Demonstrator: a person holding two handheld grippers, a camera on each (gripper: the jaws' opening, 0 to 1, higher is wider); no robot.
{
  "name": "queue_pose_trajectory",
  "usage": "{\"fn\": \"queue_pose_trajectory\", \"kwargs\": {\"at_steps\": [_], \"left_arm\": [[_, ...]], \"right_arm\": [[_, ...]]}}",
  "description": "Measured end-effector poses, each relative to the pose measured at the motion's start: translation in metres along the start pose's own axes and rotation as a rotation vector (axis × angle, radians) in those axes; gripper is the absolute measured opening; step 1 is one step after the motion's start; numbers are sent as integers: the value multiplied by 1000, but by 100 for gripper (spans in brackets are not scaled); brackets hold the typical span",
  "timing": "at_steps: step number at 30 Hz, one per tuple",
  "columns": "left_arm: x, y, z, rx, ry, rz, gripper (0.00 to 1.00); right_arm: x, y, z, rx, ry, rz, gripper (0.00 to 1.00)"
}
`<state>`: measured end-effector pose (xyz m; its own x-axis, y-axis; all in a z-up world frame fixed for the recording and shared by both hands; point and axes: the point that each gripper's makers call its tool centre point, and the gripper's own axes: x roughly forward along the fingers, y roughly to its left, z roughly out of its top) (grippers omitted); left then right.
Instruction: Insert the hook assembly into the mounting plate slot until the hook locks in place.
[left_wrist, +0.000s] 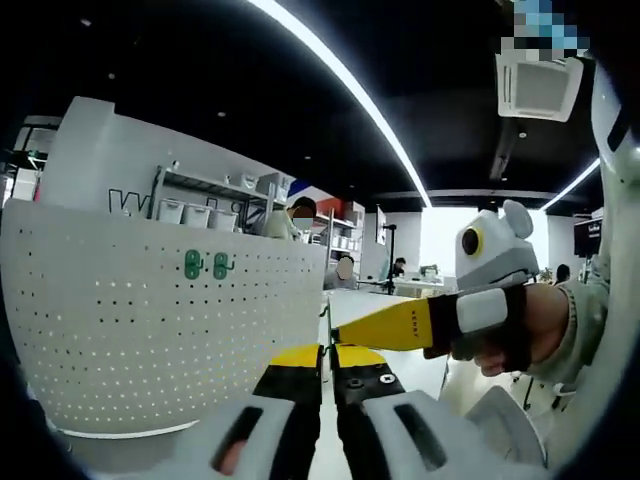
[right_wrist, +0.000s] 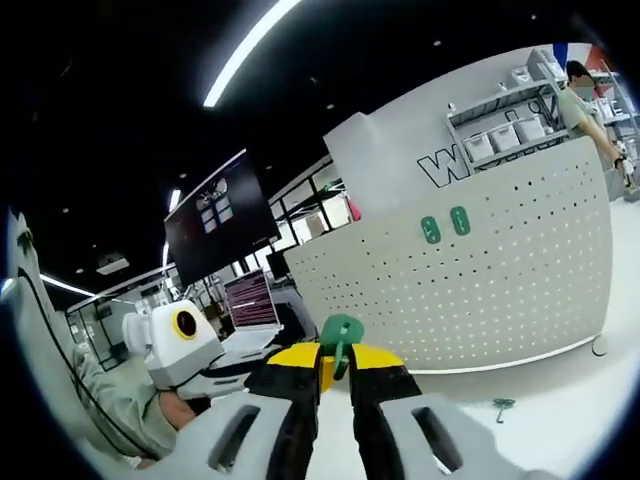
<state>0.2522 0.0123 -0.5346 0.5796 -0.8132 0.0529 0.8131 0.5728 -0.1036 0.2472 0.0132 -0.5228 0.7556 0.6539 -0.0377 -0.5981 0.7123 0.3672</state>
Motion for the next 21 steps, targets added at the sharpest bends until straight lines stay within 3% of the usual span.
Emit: {"fn": "queue_pose_trajectory", "kwargs": {"at_steps": [13, 21], "left_arm": [[0, -1, -1, 18, 7, 11, 3], [0, -3, -13, 61, 70, 30, 8]], "right_arm": [[-2, 0, -2, -15, -7, -10, 2], [-3, -2, -5, -10, -14, -19, 1]]}}
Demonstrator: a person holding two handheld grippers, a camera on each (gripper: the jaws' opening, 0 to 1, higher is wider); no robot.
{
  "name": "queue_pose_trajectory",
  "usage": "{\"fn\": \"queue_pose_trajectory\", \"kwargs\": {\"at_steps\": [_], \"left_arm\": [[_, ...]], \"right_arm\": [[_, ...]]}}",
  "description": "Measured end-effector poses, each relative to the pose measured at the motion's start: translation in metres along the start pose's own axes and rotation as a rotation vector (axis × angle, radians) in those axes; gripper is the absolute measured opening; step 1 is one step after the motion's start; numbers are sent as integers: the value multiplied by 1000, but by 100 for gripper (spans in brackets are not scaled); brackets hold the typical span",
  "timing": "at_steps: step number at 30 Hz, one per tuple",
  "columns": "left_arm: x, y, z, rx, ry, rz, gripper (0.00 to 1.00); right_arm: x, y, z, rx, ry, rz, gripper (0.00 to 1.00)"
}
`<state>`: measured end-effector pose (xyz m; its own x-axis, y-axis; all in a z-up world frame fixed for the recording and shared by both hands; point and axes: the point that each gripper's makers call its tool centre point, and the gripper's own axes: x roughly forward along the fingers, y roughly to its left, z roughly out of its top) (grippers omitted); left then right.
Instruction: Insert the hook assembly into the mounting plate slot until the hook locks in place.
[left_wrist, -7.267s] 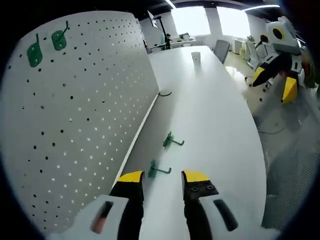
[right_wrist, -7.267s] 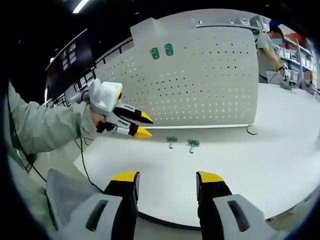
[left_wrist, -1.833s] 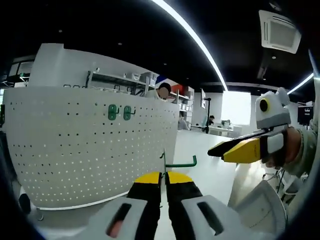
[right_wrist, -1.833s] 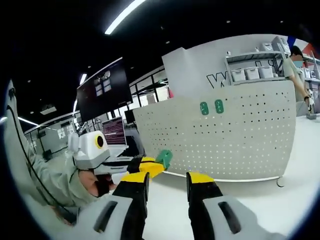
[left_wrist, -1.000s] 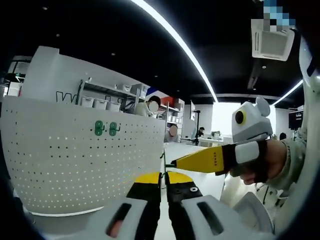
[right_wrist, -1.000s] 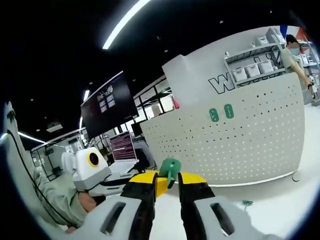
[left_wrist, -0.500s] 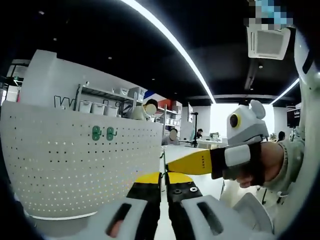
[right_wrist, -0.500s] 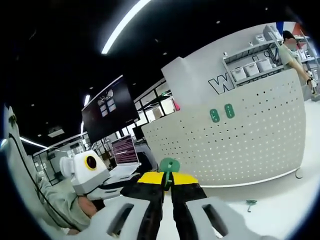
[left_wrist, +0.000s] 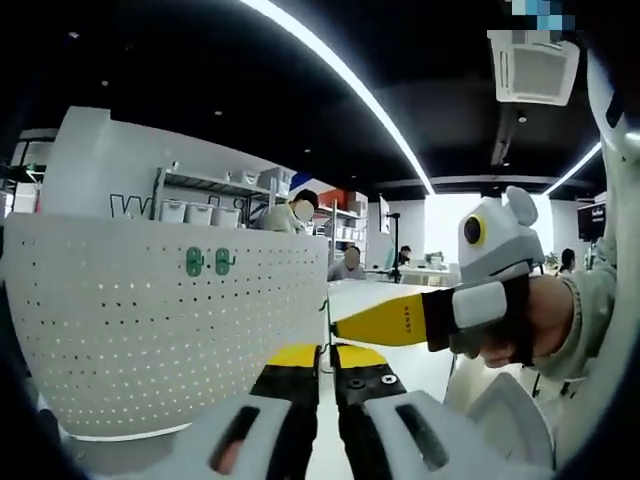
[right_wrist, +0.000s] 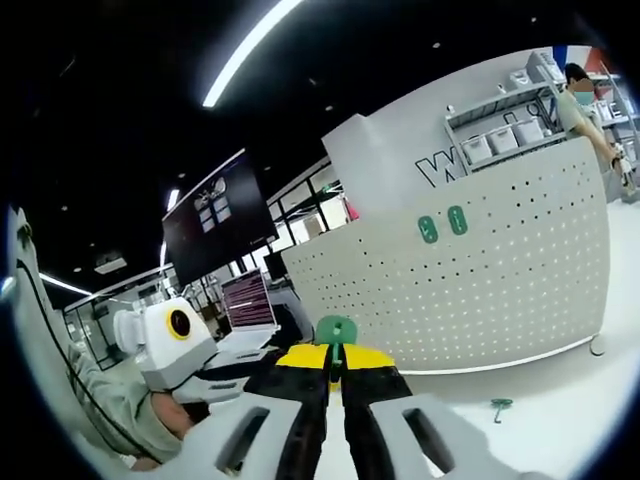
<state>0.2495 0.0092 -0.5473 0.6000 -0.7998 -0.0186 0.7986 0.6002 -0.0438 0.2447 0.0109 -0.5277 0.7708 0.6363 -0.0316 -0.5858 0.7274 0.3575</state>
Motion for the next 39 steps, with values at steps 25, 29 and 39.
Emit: {"fn": "queue_pose_trajectory", "kwargs": {"at_steps": [25, 29, 39], "left_arm": [[-25, 21, -76, -2, 299, 139, 53], [-30, 19, -95, -38, 371, 132, 56], [-42, 20, -118, -41, 426, 156, 55]], "right_arm": [[0, -23, 1, -11, -4, -32, 1], [0, -30, 3, -32, -7, -47, 1], [2, -57, 7, -95, -4, -110, 1]]}}
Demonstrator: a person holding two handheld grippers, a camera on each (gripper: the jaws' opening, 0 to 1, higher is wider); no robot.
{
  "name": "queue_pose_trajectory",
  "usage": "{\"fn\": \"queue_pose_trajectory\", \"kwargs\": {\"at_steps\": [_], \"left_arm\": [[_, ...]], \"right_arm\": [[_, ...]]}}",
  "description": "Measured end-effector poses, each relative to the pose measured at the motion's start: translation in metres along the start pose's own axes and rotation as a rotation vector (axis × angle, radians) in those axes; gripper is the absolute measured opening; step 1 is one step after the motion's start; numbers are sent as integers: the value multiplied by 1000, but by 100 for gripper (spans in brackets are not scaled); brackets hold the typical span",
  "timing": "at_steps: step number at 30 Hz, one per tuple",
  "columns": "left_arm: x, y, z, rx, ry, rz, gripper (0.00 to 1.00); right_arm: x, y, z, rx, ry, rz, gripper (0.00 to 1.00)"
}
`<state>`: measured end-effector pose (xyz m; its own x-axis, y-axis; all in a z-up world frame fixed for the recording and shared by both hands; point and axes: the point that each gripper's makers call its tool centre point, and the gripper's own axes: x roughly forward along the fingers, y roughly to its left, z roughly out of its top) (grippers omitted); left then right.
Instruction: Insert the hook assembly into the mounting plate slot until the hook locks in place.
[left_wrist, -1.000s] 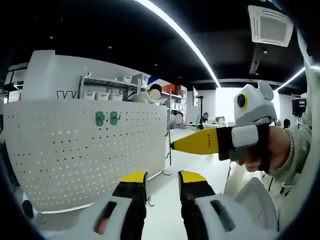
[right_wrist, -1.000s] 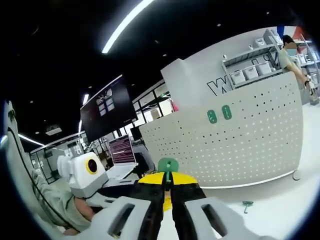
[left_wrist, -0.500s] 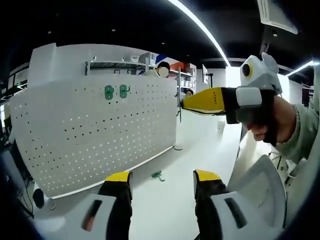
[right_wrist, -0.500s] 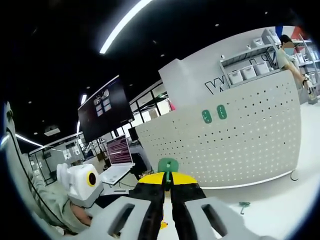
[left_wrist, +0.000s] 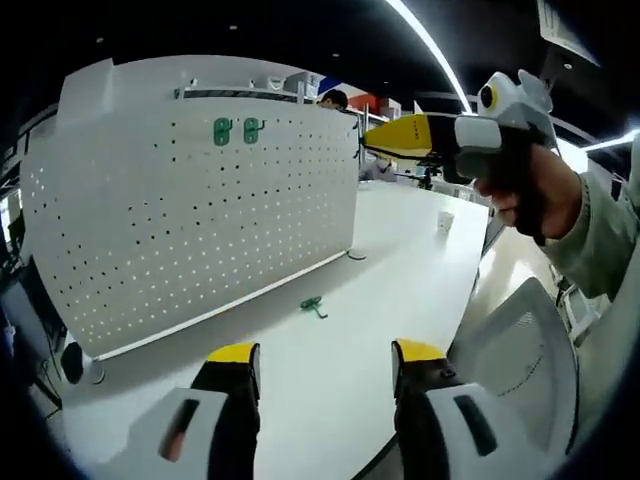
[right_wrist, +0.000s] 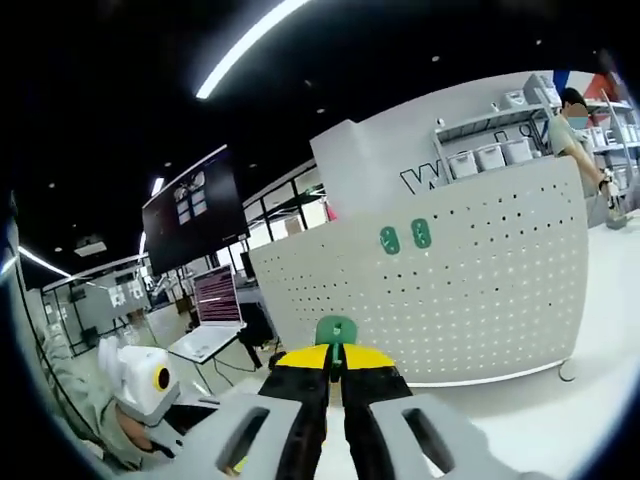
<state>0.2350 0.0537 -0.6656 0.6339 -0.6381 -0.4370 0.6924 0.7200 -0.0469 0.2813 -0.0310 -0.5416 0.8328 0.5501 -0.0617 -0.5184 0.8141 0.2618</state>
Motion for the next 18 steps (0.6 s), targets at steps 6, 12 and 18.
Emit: {"fn": "queue_pose_trajectory", "kwargs": {"at_steps": [6, 12, 18], "left_arm": [[-3, 2, -11, -4, 24, 6, 54], [-6, 4, -18, -13, 38, 9, 54], [-7, 6, -19, -24, 32, 14, 53]], "right_arm": [[7, -20, 14, -9, -29, -46, 1], [16, -34, 32, -64, -64, -93, 1], [26, -47, 48, -146, -86, -143, 1]]}}
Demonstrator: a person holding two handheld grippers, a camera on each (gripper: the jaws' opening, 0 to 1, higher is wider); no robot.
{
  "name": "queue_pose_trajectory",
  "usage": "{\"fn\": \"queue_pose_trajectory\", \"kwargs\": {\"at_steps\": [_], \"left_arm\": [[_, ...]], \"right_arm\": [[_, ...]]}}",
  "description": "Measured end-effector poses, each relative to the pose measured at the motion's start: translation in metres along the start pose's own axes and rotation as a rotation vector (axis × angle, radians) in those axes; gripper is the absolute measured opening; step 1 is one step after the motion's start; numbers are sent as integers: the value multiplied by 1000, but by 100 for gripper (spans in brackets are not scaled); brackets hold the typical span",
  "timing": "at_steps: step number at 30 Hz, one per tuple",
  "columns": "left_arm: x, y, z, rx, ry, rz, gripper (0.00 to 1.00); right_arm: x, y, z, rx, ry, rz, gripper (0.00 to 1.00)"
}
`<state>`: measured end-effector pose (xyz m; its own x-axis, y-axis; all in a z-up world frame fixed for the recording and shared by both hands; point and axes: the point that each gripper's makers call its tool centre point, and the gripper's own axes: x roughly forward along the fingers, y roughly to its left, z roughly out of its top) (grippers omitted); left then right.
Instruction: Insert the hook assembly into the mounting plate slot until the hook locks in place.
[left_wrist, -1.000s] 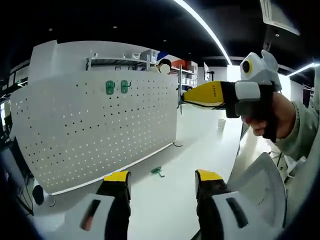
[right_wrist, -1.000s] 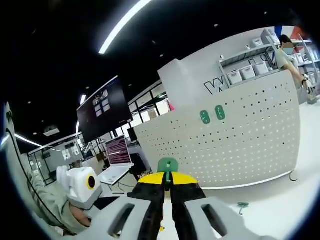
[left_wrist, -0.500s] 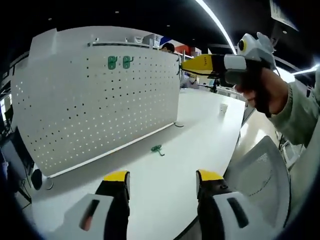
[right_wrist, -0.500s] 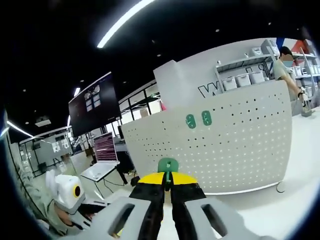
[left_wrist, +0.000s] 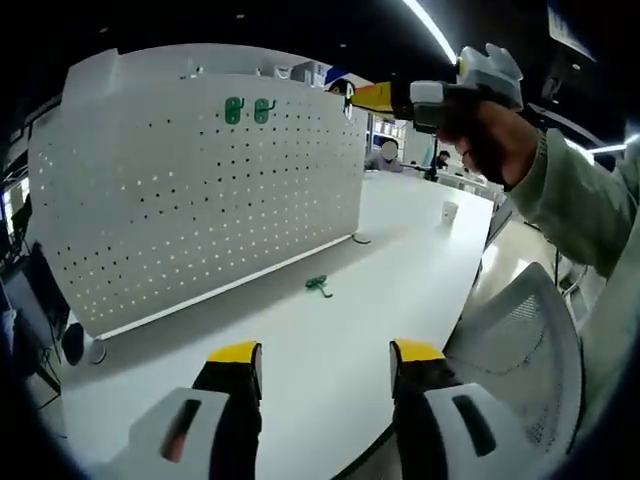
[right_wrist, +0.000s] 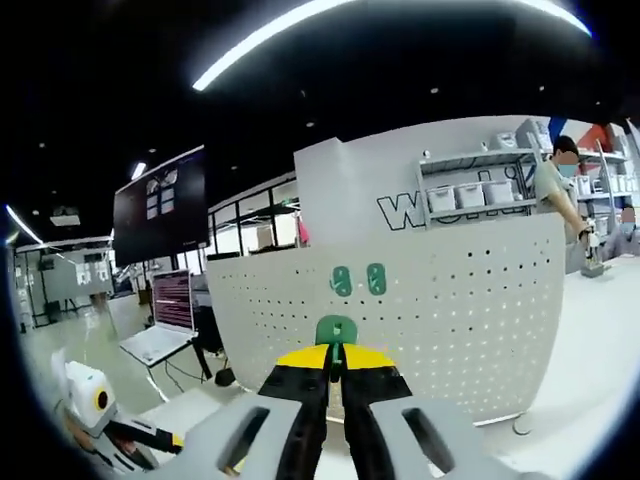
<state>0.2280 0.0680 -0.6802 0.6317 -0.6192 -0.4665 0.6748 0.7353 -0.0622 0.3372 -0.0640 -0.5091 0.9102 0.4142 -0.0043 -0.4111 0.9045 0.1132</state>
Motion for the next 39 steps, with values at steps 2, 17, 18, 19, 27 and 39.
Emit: {"fn": "queue_pose_trajectory", "kwargs": {"at_steps": [2, 17, 18, 19, 27, 39], "left_arm": [[0, -1, -1, -4, 2, -3, 53], [2, 4, 1, -2, 3, 3, 53], [2, 4, 1, -2, 2, 4, 52], [2, 4, 1, -3, 3, 4, 52], [6, 7, -1, -18, 6, -1, 52], [10, 14, -2, -33, 6, 13, 52]], "right_arm": [[3, -3, 3, -4, -8, -9, 1], [34, -39, 26, -60, -60, -88, 1], [36, -41, 27, -61, -61, -92, 1], [38, -44, 27, -61, -63, -98, 1], [60, -59, 27, -90, -56, -132, 2], [89, -77, 18, -115, -23, -159, 2]]}}
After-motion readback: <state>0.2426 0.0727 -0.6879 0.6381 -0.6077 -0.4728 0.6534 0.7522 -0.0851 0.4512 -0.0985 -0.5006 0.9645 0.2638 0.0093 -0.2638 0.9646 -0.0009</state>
